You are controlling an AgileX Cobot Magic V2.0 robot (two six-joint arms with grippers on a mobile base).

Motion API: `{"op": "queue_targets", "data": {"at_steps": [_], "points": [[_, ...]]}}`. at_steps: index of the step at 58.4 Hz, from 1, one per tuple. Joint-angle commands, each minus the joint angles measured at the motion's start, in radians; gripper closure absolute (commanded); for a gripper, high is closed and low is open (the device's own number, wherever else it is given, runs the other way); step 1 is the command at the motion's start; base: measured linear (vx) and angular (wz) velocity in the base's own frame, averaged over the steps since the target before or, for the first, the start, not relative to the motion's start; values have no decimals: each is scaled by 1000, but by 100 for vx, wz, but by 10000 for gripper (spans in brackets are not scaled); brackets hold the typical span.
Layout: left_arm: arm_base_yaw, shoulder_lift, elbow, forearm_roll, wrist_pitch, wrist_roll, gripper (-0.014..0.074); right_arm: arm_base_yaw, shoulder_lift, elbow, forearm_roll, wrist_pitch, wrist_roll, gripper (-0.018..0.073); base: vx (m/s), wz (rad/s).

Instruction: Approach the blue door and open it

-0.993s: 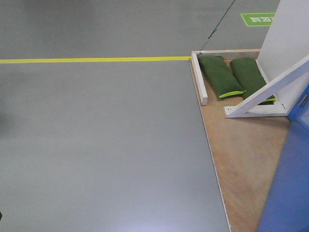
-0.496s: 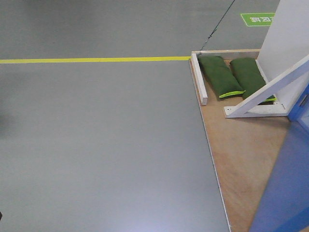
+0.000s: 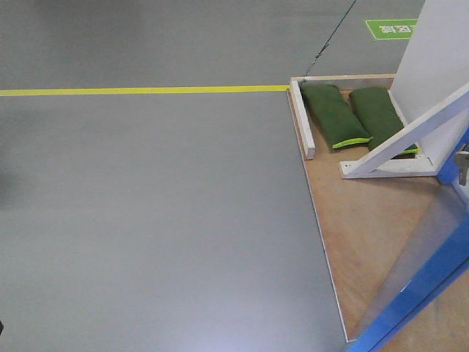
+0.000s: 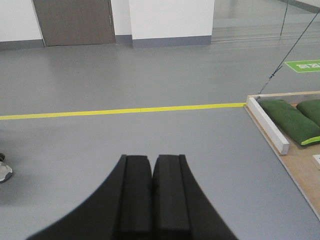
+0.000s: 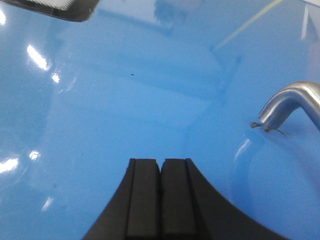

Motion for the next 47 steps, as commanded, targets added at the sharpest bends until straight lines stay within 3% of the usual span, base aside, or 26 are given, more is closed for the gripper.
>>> {"op": "queue_targets", "data": {"at_steps": [1,19,32,47], "points": [[-2,-12,-27,-3,-85,-7,524,72,20,-30,11,-51,-11,548,0,0],[-2,-12,-27,-3,-85,-7,524,290,131,-78,11,-272,-11,548,0,0],[-2,-12,-27,-3,-85,-7,524,409,207,-270,10,-243,-11,548,0,0],[-2,-12,-27,-3,-85,-7,524,424,308,-462,10,-98,-11,548,0,0]]}}
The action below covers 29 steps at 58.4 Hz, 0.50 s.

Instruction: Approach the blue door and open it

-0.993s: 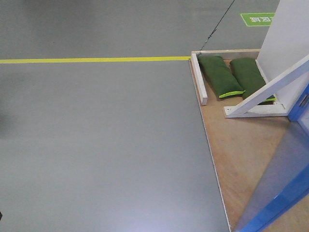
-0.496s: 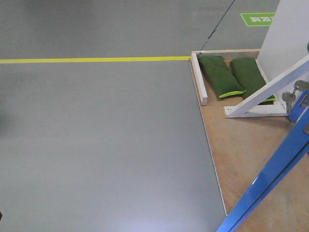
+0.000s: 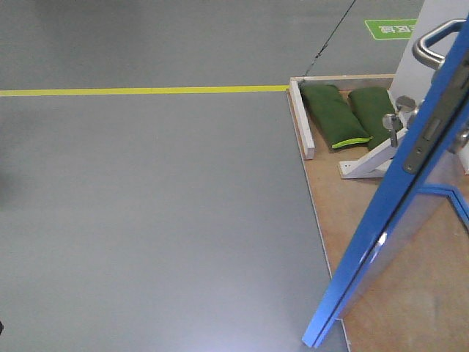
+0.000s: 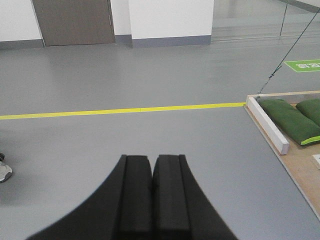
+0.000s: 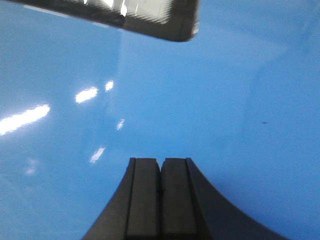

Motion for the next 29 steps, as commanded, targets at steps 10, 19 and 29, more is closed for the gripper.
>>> {"op": "queue_targets", "data": {"at_steps": [10,19,29], "points": [[-2,-12,-27,-3,-85,-7,524,28,75,-158,-40,246,-9,548,0,0],[-2,-12,-27,-3,-85,-7,524,64,150,-185,-46,223,-9,548,0,0],[-2,-12,-27,-3,-85,-7,524,131,211,-212,-47,161,-9,548,0,0]]}}
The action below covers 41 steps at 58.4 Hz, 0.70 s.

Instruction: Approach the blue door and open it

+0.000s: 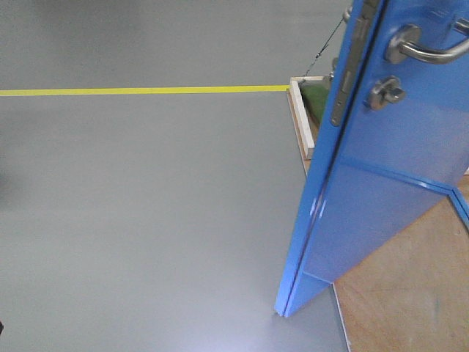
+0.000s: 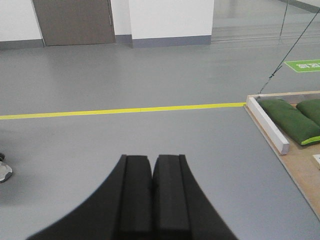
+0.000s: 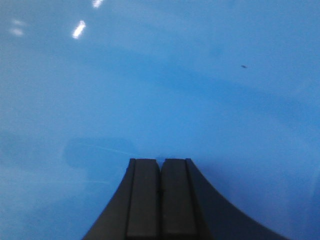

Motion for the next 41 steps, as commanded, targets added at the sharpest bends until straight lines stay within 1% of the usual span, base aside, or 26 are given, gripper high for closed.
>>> {"op": "queue_targets", "data": {"at_steps": [1,11,18,34,41], "points": [[-2,-12,-27,-3,-85,-7,524,36,-2,-49,-5,-39,-9,548,0,0],[-2,-12,-27,-3,-85,-7,524,45,22,-84,-5,-54,-9,548,0,0],[-2,-12,-27,-3,-85,-7,524,45,33,-120,-2,-90,-9,548,0,0],[-2,-12,-27,-3,-85,-7,524,45,75,-211,-2,-90,-9,548,0,0],[-2,-12,-27,-3,-85,-7,524,45,92,-223,-2,-83,-9,548,0,0]]}}
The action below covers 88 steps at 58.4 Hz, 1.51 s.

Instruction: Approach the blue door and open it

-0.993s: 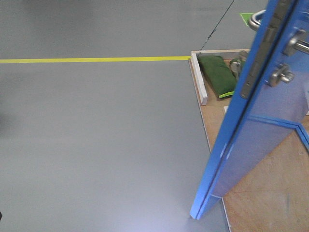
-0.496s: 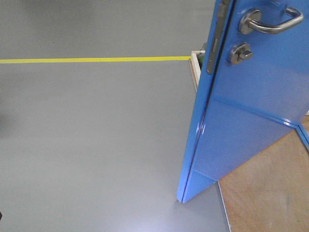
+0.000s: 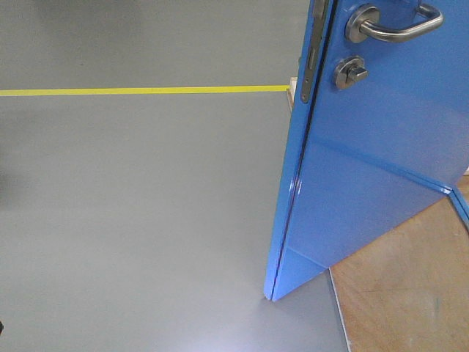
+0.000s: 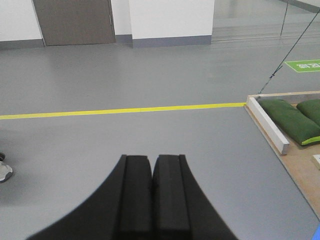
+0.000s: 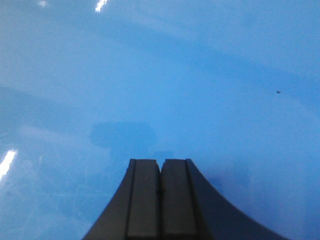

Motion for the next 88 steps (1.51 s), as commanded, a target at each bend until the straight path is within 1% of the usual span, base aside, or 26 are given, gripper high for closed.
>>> {"op": "queue_targets", "data": {"at_steps": [1,17,88], "points": [[-2,-12,-27,-3,-85,-7,524,-2,-25,-44,-1,-30,-9,548,0,0],[-2,-12,-27,-3,-85,-7,524,-2,5,-44,0,20,-9,548,0,0],[-2,-12,-27,-3,-85,-7,524,-3,12,-40,0,21,-9,548,0,1]]}}
